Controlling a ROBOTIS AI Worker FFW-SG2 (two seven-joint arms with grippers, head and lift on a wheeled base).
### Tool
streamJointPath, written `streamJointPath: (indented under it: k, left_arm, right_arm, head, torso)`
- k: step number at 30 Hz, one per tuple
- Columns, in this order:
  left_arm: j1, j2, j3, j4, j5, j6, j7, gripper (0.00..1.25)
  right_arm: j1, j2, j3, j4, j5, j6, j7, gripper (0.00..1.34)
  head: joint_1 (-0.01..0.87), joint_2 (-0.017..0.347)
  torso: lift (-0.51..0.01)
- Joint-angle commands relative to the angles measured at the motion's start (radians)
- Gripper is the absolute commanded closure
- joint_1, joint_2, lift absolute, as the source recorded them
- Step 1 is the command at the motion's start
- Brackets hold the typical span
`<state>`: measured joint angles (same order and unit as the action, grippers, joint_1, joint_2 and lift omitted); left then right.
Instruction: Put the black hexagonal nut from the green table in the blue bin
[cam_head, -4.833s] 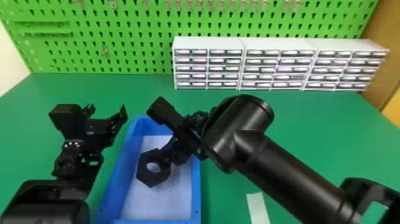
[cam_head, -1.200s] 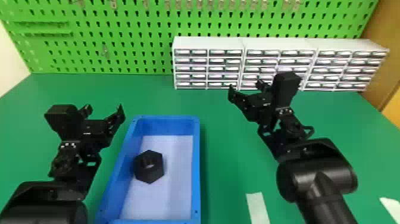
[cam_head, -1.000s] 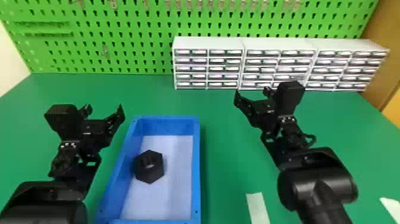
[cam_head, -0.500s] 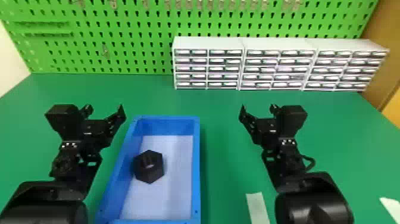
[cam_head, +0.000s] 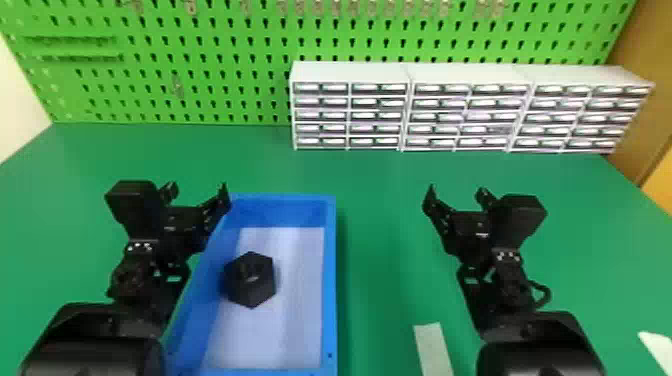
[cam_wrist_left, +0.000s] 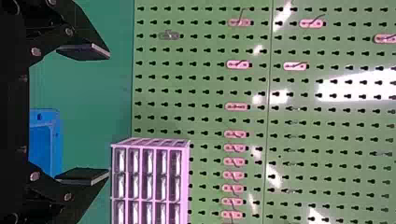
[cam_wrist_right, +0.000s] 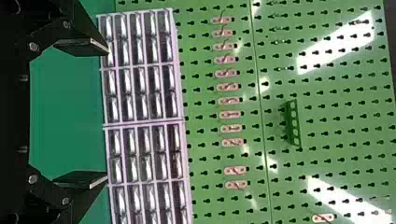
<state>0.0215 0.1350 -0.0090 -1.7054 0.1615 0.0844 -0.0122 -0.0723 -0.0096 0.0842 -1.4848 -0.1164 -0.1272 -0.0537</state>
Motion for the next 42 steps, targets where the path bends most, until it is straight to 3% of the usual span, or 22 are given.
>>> streamJointPath:
  k: [1,11,42]
  left_arm:
    - [-0.006,0.0,-0.005,0.004,0.0,0.0,0.0,0.37]
    - [-0.012,0.0,-0.005,0.006,-0.003,0.0,0.0,0.37]
    - [-0.043,0.0,-0.015,0.006,0.004,-0.002,0.0,0.37]
  right_arm:
    - [0.005,-0.004,-0.011,-0.002,0.0,0.0,0.0,0.34]
    - [0.009,-0.032,-0.011,-0.031,0.02,0.066,0.003,0.34]
    - [-0.029,-0.055,0.028,-0.052,0.05,0.11,0.008,0.34]
  head:
    - [0.686,0.052]
    - [0.686,0.052]
    - [0.686,0.052]
  torso:
    - [-0.097]
    - [-0.097]
    - [-0.097]
